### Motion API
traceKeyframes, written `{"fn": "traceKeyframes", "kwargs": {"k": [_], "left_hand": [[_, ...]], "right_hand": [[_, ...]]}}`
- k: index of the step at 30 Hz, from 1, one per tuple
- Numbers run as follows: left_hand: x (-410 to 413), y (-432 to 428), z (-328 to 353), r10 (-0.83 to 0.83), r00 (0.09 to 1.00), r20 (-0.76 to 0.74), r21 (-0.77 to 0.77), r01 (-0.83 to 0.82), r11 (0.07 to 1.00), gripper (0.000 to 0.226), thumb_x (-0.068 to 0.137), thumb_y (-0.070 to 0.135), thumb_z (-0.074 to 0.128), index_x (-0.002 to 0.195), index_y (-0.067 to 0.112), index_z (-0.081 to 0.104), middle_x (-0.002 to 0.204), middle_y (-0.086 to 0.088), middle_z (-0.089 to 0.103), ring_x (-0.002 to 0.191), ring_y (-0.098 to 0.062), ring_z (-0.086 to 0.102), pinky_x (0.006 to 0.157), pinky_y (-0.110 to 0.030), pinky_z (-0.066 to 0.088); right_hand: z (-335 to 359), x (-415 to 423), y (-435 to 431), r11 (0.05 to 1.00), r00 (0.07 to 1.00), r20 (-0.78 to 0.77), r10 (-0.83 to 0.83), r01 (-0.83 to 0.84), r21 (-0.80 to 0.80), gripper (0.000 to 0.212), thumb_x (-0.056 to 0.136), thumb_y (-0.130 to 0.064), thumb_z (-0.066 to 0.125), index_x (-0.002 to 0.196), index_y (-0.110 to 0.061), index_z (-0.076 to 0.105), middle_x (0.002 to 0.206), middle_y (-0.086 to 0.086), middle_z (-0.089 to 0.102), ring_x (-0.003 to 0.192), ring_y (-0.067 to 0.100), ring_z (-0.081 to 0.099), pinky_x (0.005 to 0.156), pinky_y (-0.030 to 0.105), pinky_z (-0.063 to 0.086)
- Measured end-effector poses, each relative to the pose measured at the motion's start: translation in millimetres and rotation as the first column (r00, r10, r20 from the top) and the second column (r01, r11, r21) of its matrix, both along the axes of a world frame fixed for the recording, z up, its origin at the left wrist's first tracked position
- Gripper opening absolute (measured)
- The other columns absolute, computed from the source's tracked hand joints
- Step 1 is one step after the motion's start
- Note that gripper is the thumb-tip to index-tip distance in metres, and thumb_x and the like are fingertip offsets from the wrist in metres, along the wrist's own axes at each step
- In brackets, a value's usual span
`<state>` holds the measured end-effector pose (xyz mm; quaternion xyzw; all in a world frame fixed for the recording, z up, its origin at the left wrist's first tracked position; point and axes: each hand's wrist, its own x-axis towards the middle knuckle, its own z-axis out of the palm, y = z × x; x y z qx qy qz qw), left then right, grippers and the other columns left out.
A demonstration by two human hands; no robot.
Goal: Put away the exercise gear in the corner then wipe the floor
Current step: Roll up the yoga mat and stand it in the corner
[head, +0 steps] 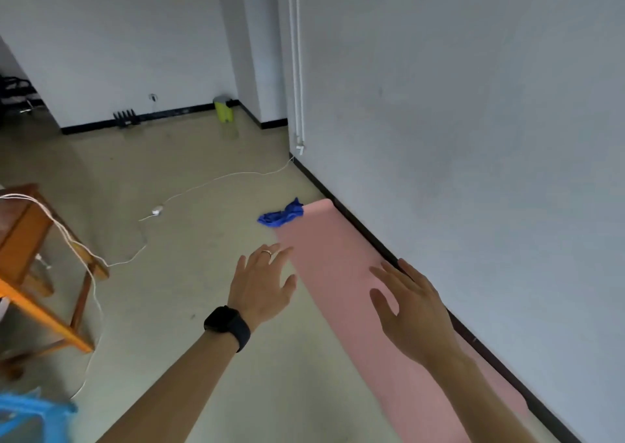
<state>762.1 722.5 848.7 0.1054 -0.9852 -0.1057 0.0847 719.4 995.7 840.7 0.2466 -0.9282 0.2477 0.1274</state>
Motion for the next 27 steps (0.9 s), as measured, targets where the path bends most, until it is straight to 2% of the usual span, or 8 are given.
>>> {"fn": "traceKeyframes", "kwargs": {"k": [3,6,10,14,18,27], "left_hand": [[-6.1,-62.6,6.6,0.02,1.0,-0.003,0.003,-0.02,1.0,0.055,0.098,0.044,0.043,0.152,0.034,0.031,0.159,0.004,0.03,0.148,-0.016,0.021,0.118,-0.046,0.02],[-26.9,-112.0,11.5,0.02,1.0,-0.02,-0.02,-0.02,1.0,0.055,0.098,0.044,0.044,0.151,0.033,0.034,0.158,0.003,0.033,0.147,-0.017,0.024,0.117,-0.046,0.024],[-73.7,-171.2,12.5,0.024,0.999,-0.038,-0.023,-0.025,0.999,0.054,0.098,0.044,0.045,0.15,0.033,0.034,0.158,0.003,0.032,0.147,-0.016,0.023,0.117,-0.045,0.023],[-131.9,-233.2,10.3,0.039,0.996,-0.078,-0.006,-0.04,0.999,0.054,0.097,0.042,0.047,0.15,0.035,0.035,0.157,0.003,0.035,0.147,-0.017,0.024,0.117,-0.044,0.022],[-191.4,-304.1,4.9,0.073,0.994,-0.077,0.023,-0.072,0.997,0.054,0.097,0.042,0.048,0.149,0.036,0.036,0.156,0.003,0.036,0.147,-0.016,0.025,0.117,-0.045,0.024],[-299.2,-459.0,-26.5,0.18,0.983,0.028,0.05,-0.181,0.982,0.053,0.097,0.042,0.048,0.148,0.037,0.036,0.156,0.005,0.035,0.147,-0.017,0.024,0.117,-0.047,0.023]], "right_hand": [[4.7,-15.4,-62.9,1.0,1.0,-0.002,0.028,-0.028,0.005,0.045,0.096,-0.046,0.043,0.136,-0.035,0.058,0.145,-0.011,0.054,0.143,0.016,0.036,0.115,0.04,0.035],[8.4,-39.8,-115.4,0.998,0.998,-0.013,0.053,-0.053,0.027,0.048,0.097,-0.049,0.037,0.138,-0.034,0.057,0.146,-0.009,0.053,0.144,0.019,0.037,0.115,0.042,0.036],[10.0,-88.3,-179.4,0.997,0.996,-0.052,0.077,-0.076,0.032,0.049,0.097,-0.049,0.035,0.135,-0.033,0.059,0.143,-0.007,0.056,0.141,0.021,0.041,0.112,0.04,0.038],[0.7,-156.1,-246.8,0.995,0.993,-0.063,0.097,-0.097,0.014,0.046,0.098,-0.047,0.037,0.135,-0.032,0.06,0.143,-0.007,0.056,0.141,0.021,0.041,0.111,0.045,0.04],[-16.5,-233.4,-321.7,0.992,0.991,0.039,0.125,-0.126,0.029,0.046,0.098,-0.049,0.037,0.139,-0.036,0.055,0.147,-0.012,0.051,0.146,0.016,0.033,0.115,0.046,0.034],[-37.5,-367.9,-464.3,0.981,0.977,0.122,0.176,-0.185,0.063,0.048,0.097,-0.05,0.036,0.138,-0.034,0.057,0.146,-0.012,0.052,0.145,0.015,0.034,0.115,0.044,0.035]]}}
